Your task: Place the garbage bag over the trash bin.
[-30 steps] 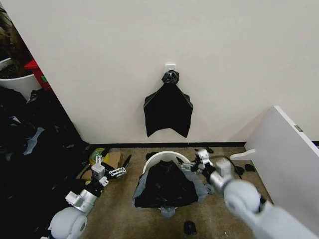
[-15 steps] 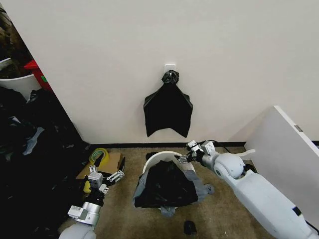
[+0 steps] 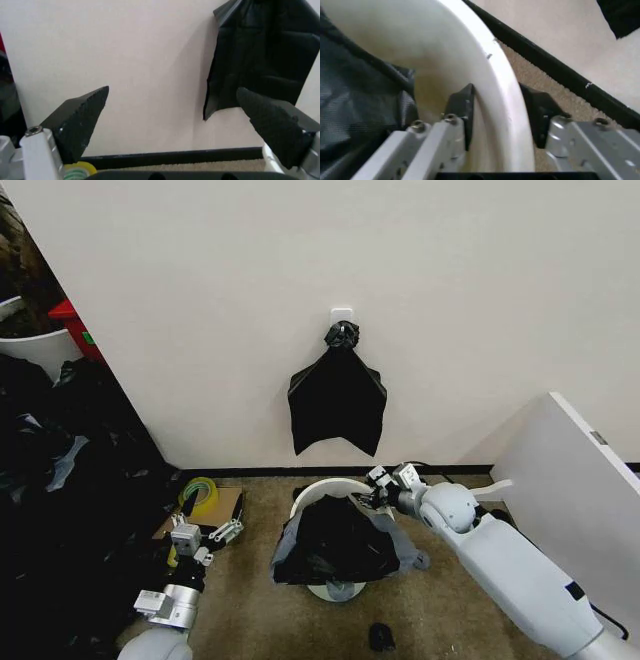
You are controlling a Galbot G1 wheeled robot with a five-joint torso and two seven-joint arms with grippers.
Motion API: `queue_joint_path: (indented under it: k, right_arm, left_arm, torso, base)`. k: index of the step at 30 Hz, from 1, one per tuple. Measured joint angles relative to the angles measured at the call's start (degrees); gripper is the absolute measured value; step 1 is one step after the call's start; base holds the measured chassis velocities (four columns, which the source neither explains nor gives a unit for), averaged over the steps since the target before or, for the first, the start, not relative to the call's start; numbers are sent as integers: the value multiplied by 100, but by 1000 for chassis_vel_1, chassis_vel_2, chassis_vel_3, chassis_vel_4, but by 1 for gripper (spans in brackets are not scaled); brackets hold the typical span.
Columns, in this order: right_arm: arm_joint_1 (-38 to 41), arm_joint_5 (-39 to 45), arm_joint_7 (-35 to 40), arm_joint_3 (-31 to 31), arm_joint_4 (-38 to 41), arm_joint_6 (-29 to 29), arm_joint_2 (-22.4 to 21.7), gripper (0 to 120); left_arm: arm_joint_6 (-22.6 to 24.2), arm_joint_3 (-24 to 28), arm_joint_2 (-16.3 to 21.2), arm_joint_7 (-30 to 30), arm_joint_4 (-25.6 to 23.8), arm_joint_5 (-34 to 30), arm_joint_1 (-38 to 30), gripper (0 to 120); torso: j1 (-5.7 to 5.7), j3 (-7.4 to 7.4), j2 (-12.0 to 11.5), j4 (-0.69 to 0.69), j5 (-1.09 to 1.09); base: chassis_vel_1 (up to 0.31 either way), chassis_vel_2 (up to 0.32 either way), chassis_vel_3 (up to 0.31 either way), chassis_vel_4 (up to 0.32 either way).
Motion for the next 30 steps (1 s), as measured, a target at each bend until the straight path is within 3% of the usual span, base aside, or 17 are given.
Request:
queue_joint_path:
  k: [3, 6, 10, 12, 14, 16, 17, 22, 30]
  right_arm:
    - [-54, 108, 69, -16, 80, -2, -65, 19]
    - [-219, 739, 664, -47, 371, -153, -217, 9]
    - [-688, 2003, 2302, -48, 977, -305, -397, 4]
    - [-769, 2149, 2533, -47, 1050, -262, -408, 4]
    - [-1371, 3032, 4138, -9, 1594, 291, -402, 4]
    - [-1544, 3239, 4491, 16, 1764, 466, -369, 3]
    - [-2075, 3638, 5433, 132, 2244, 930, -180, 2]
    - [-3068, 3461, 6893, 201, 2771, 1708, 376, 2]
    - [-3597, 2895, 7378, 232, 2847, 2400, 911, 2]
  left_arm:
    - [66, 6, -3, -63, 0, 2, -17, 100]
    - [133, 6, 11, -154, 1, 2, -61, 100]
    - [159, 10, 26, -247, 5, 2, -73, 100]
    - [159, 11, 28, -254, 5, 2, -73, 100]
    - [160, 7, 54, -314, -23, 2, -59, 100]
    - [160, 3, 61, -329, -32, 2, -53, 100]
    - [158, 1, 78, -367, -52, 5, -44, 100]
    - [189, 48, 56, -413, -76, 4, -108, 100]
    - [257, 113, -6, -443, -164, 21, -106, 100]
  torso:
    - [0, 0, 0, -1, 0]
    - [0, 0, 0, -1, 0]
    - [-1, -1, 0, -1, 0]
    - [-1, -1, 0, -1, -2]
    - [-1, -1, 0, -2, 0]
    - [-1, -1, 0, -2, -1]
    - [-1, -1, 0, -1, 0]
    - [-1, -1, 0, -3, 0]
    - [-1, -1, 0, -2, -1]
  base:
    - [0, 0, 0, 0]
    - [0, 0, 0, 0]
    - [0, 0, 0, 0]
    - [0, 0, 0, 0]
    - [0, 0, 0, 0]
    - [0, 0, 0, 0]
    - [0, 0, 0, 0]
    - [0, 0, 0, 0]
    - [0, 0, 0, 0]
